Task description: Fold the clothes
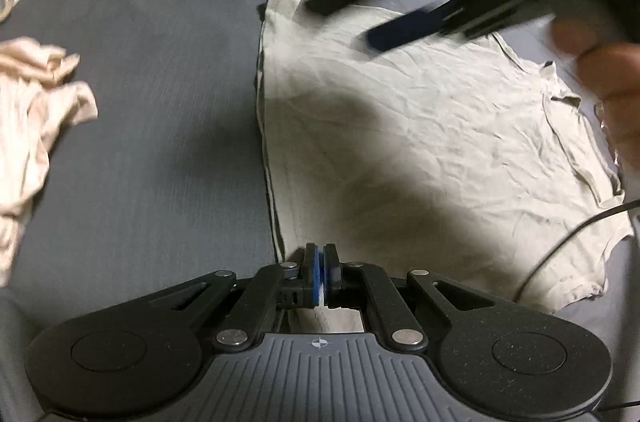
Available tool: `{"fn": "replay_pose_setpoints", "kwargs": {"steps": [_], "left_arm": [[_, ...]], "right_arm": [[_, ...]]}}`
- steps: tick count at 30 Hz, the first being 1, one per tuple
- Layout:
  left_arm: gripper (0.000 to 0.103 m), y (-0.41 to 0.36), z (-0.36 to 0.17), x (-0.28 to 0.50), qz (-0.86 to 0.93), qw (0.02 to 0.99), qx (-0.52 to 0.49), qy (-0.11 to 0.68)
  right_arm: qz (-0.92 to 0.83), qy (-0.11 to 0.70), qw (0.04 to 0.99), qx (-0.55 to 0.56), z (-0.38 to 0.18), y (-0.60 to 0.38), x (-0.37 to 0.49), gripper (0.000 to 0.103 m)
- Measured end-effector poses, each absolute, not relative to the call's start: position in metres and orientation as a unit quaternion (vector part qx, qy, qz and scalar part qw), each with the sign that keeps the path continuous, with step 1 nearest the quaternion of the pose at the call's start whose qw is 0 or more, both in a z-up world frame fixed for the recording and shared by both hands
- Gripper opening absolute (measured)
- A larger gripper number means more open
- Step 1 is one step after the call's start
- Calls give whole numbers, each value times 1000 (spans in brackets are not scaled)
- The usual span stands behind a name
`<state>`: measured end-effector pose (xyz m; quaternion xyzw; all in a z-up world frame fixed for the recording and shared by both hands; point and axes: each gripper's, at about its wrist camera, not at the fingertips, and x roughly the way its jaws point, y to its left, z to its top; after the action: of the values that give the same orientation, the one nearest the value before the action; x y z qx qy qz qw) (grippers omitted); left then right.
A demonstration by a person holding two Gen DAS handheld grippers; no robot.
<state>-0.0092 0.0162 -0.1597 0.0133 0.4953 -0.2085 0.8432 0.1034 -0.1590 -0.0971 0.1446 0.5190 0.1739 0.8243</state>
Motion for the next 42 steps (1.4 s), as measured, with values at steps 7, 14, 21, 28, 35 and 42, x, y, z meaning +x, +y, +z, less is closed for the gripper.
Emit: {"fn": "replay_pose_setpoints", "kwargs": {"steps": [7,14,21,28,35,42], "left_arm": [[1,0,-141,-2,-245,854,-61,454],[3,-29,-145,-7,-305,839,-63,447],[81,-53,-143,-38,-379,824,-49,418],[82,-68,-130,-92,-451,799,38,396],[82,-73,-108,-143,-408,777,283,387],[81,-74,-118,-175,-365,652,613,256]], "right_arm": [[182,486,850,88,-29,-197,67,87],[154,476,866,-20,21,-267,-23,103],[47,554,831,3,-47,-346,-78,103],[64,665,744,-20,-124,-361,-96,89],[259,523,758,-291,-127,-255,-155,88],[311,422,698,-488,-164,-187,-202,79]]}}
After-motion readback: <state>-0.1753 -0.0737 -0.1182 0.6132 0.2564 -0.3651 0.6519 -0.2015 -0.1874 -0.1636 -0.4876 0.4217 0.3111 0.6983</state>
